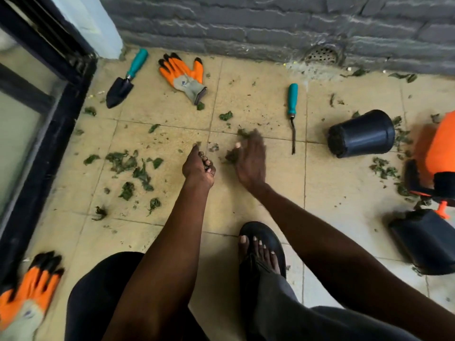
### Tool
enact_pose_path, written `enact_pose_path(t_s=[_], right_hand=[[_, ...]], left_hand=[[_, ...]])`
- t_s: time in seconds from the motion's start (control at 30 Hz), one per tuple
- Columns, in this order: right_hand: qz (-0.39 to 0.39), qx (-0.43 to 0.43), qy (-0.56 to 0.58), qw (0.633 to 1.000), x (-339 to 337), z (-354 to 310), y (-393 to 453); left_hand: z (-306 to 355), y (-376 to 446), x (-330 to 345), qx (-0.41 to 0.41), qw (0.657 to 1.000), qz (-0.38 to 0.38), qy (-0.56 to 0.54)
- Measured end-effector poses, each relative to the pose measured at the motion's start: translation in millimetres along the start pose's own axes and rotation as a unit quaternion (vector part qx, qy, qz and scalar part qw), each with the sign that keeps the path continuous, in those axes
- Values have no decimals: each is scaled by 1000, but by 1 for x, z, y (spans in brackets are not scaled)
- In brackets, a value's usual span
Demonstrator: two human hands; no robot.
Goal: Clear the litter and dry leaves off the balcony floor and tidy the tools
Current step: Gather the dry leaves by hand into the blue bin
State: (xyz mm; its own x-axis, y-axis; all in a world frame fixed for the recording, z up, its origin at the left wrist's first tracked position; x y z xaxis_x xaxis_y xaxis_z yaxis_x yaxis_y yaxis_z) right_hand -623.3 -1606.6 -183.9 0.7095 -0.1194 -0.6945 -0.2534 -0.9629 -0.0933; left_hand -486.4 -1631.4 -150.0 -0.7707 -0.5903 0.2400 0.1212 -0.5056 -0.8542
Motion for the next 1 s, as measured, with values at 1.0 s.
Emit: enact_pose_path(t_s=[1.0], right_hand=[[-128, -181, -119, 968, 24, -33, 144]], left_hand=[[53, 54, 10, -13, 994, -79, -69]])
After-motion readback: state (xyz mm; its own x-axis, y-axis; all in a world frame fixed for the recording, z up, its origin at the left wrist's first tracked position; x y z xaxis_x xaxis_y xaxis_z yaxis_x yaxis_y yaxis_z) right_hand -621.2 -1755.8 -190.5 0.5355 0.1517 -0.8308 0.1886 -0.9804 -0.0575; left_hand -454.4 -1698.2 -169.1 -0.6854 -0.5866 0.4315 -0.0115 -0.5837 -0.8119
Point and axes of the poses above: each hand's wrist, its own y-axis towards the middle knuckle, its own x-axis out of the palm, z = x × y, the point moved 2 cm from there along y, towards the middle knuckle, and after that the axes turned 2 degrees about -z, right-handed, at the moved point
